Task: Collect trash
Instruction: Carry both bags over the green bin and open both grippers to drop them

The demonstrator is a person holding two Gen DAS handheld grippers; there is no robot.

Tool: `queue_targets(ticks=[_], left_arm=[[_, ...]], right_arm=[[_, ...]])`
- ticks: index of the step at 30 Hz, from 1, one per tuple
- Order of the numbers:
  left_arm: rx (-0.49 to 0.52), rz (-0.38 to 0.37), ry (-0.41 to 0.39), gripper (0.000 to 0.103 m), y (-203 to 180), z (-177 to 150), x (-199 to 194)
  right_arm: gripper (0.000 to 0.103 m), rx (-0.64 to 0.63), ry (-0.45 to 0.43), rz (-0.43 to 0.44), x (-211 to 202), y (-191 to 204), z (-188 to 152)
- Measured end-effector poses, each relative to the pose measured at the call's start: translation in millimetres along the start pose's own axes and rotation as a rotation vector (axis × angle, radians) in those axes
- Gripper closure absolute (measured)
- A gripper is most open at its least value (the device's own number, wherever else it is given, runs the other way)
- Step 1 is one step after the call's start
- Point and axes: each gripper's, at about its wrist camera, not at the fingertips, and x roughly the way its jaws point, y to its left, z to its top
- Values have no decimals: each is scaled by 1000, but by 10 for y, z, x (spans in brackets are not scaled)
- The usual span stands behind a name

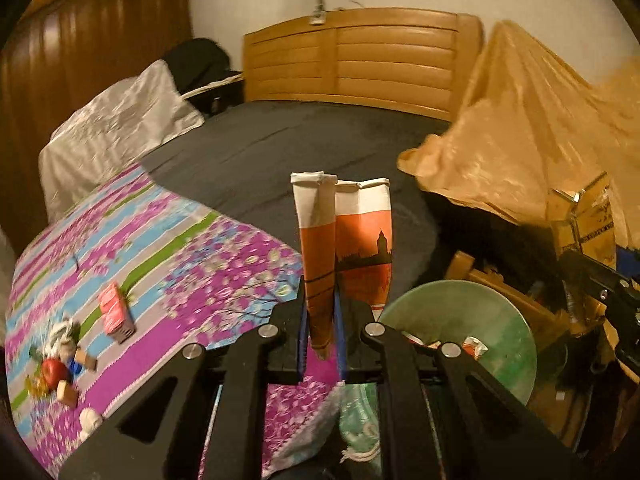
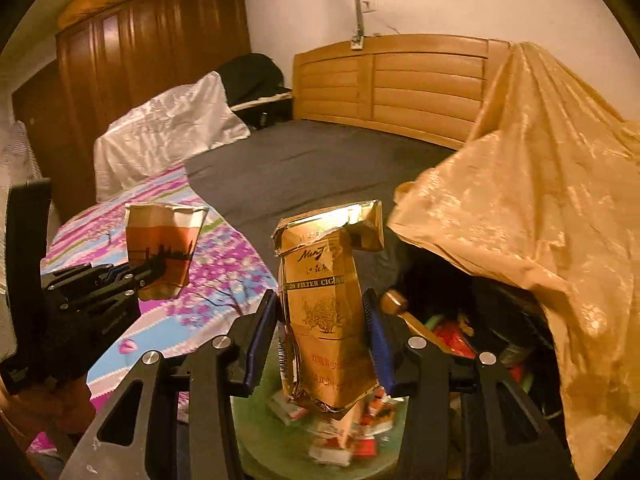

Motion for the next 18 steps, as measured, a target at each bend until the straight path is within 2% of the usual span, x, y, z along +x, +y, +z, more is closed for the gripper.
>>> queue_targets(ticks=[7, 18], left_arm=[[94, -17, 20, 94, -330, -73, 150], [121, -13, 54, 94, -430, -120, 285]], right_arm=[[58, -9, 27, -44, 175, -203, -80], [58, 9, 81, -50, 263, -243, -315]])
